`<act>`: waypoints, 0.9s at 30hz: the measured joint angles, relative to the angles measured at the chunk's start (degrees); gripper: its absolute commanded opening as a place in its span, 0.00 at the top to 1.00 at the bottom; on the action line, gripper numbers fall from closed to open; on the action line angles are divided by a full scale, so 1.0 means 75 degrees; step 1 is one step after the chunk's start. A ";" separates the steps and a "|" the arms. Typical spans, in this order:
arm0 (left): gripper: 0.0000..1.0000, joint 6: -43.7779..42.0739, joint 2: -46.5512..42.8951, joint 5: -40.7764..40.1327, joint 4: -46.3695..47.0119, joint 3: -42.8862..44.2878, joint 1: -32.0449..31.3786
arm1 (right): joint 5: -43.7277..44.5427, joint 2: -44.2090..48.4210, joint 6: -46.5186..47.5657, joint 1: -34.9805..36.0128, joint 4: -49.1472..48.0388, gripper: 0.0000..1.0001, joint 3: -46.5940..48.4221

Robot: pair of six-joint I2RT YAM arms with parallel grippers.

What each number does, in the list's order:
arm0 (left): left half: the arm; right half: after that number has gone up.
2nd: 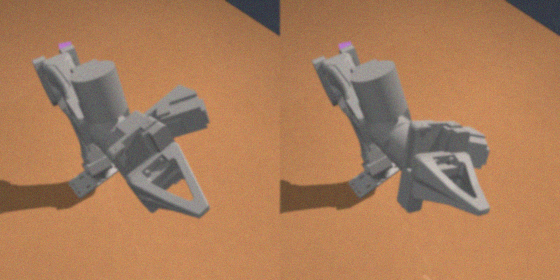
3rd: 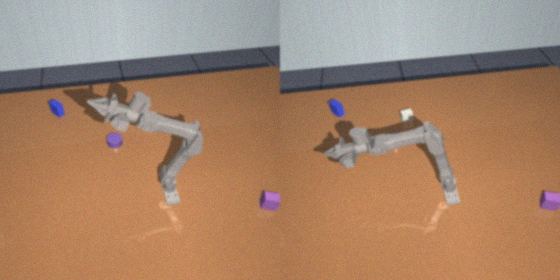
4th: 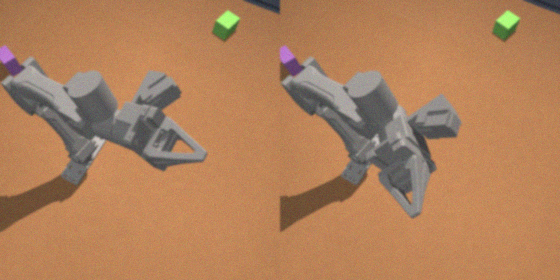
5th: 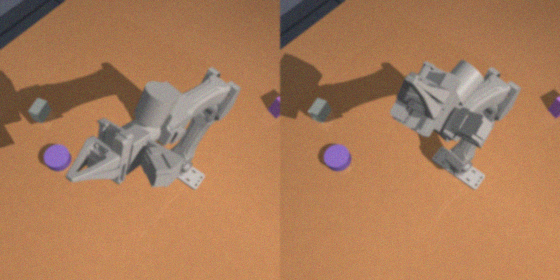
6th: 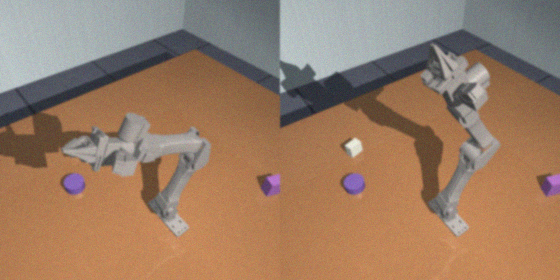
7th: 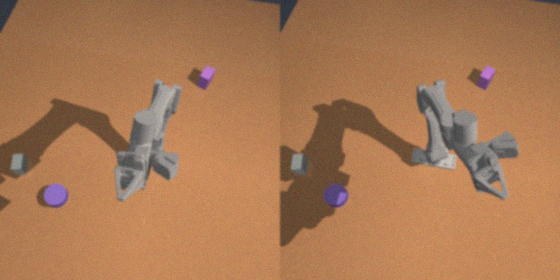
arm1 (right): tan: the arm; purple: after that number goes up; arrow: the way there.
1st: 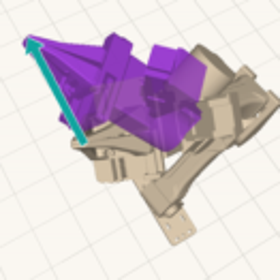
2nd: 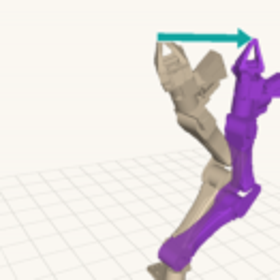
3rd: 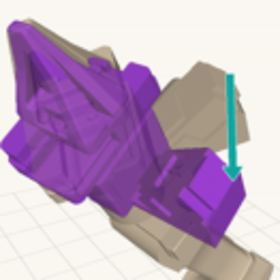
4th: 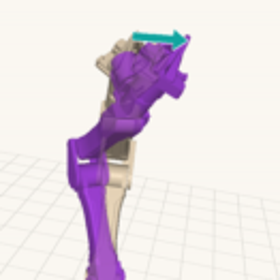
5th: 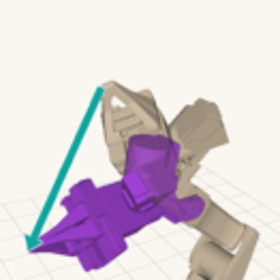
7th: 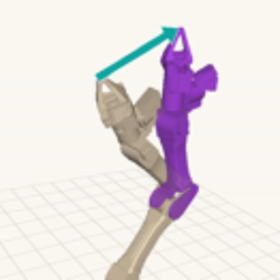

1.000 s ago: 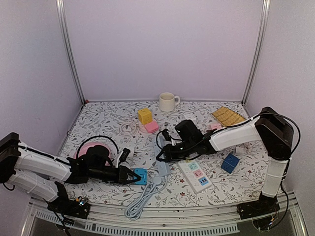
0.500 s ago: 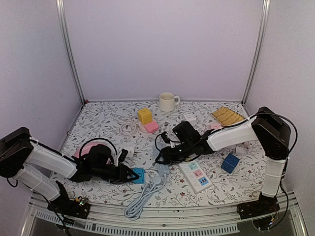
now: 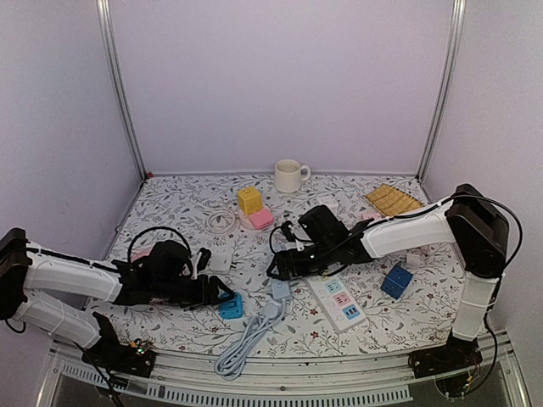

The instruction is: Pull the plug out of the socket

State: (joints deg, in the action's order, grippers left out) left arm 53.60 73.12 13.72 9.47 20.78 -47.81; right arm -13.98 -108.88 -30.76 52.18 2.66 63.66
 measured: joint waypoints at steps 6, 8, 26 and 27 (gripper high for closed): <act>0.34 -0.0259 -0.0525 -0.0577 -0.1003 0.0525 0.0000 | 0.0388 0.0367 0.0020 -0.0026 0.0163 0.07 -0.0175; 0.33 -0.0376 -0.0670 -0.0731 -0.1297 0.0755 -0.0003 | 0.0478 0.0530 0.0020 -0.0038 0.0210 0.05 -0.0256; 0.03 -0.1620 0.1262 -0.2838 -0.2862 0.4811 0.0659 | 0.1498 0.2716 0.0017 -0.0277 0.0393 0.01 -0.0903; 0.03 -0.1693 0.1521 -0.2955 -0.2917 0.5062 0.0734 | 0.1565 0.2868 0.0020 -0.0300 0.0396 0.01 -0.0970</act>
State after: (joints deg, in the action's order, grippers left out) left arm 40.91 84.53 -8.45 -12.40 58.74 -42.30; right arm -2.24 -87.37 -30.61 49.93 5.63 56.38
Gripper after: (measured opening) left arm 0.968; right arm 0.989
